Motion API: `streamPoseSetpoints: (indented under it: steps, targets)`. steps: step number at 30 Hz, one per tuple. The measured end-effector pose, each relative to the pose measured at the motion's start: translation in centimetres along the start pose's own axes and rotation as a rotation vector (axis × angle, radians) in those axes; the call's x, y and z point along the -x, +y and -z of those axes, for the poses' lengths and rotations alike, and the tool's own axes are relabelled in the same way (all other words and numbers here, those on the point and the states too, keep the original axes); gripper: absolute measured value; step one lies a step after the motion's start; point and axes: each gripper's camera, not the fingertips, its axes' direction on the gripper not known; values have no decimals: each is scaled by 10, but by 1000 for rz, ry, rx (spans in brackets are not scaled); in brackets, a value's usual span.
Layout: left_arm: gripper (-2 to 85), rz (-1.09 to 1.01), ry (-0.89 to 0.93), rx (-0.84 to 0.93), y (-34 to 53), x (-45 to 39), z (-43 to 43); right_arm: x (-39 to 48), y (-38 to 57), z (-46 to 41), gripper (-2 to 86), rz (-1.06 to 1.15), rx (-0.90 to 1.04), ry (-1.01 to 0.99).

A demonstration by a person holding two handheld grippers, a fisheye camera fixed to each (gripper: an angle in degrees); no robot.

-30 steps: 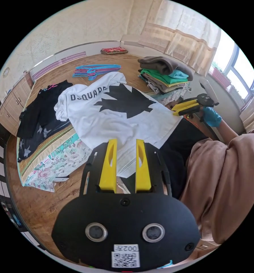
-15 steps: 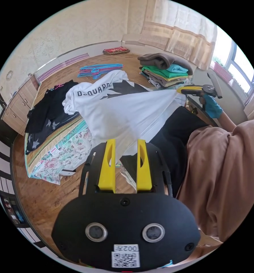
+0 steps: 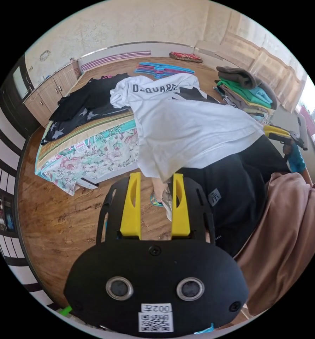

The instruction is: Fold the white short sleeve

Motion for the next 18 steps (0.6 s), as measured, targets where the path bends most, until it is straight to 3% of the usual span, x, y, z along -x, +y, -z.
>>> streamPoseSetpoints:
  steps: [9,18]
  targets:
    - [56,128,0,-62,25,15,-26,-6,34,-24,100,-170,-65,-33]
    - [-9,216,-114,-101,42,36,-18,8,55,-45,75,-162,-8,122]
